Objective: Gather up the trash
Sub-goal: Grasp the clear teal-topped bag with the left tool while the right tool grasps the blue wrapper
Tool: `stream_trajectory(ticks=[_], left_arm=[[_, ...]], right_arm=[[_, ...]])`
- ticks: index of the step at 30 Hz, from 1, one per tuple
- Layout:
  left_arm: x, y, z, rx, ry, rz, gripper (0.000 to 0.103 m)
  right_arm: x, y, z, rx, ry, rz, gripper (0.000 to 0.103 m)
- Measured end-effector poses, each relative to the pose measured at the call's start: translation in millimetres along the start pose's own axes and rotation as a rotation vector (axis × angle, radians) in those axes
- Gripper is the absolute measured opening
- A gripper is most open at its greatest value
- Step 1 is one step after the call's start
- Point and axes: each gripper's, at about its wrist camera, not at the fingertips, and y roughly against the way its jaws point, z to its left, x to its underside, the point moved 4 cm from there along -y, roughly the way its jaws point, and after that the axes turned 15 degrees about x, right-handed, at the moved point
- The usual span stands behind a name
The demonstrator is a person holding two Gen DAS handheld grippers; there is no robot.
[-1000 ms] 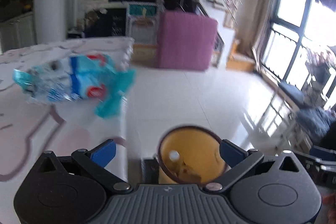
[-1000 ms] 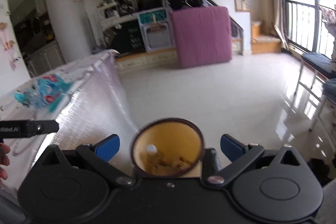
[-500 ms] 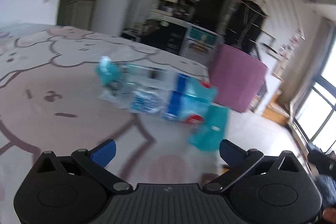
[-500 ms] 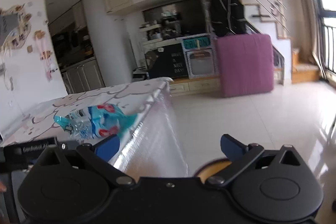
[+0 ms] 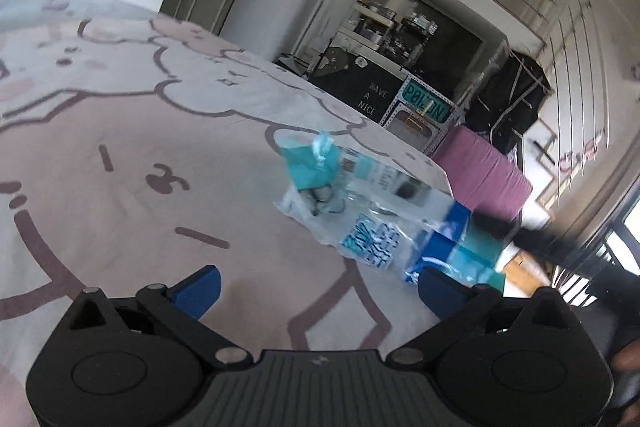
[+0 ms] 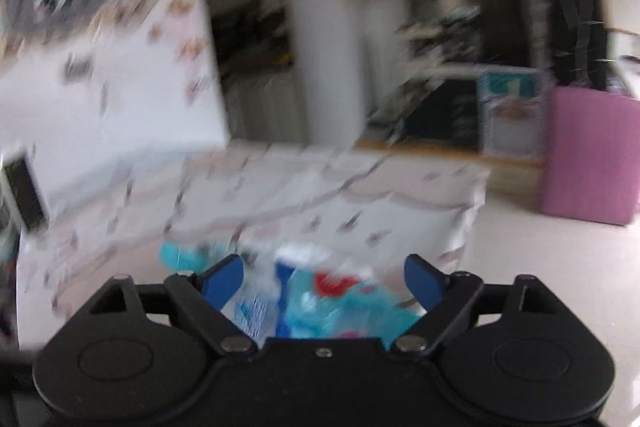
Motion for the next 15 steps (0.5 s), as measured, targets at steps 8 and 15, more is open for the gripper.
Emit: stream_trajectory(ticks=[8, 15], left_arm=[[-4.1, -2.9, 13.2, 0.060, 0.073, -0.028, 0.103], [-4.0, 2.1, 11.0, 0.142, 0.126, -0.087, 0.103]], right_arm=[[28.4, 2.5, 37.4, -0.025, 0.174, 0.035, 0.021], [38.3, 17.3, 54.0, -0.052, 0.153, 0.062, 0.015]])
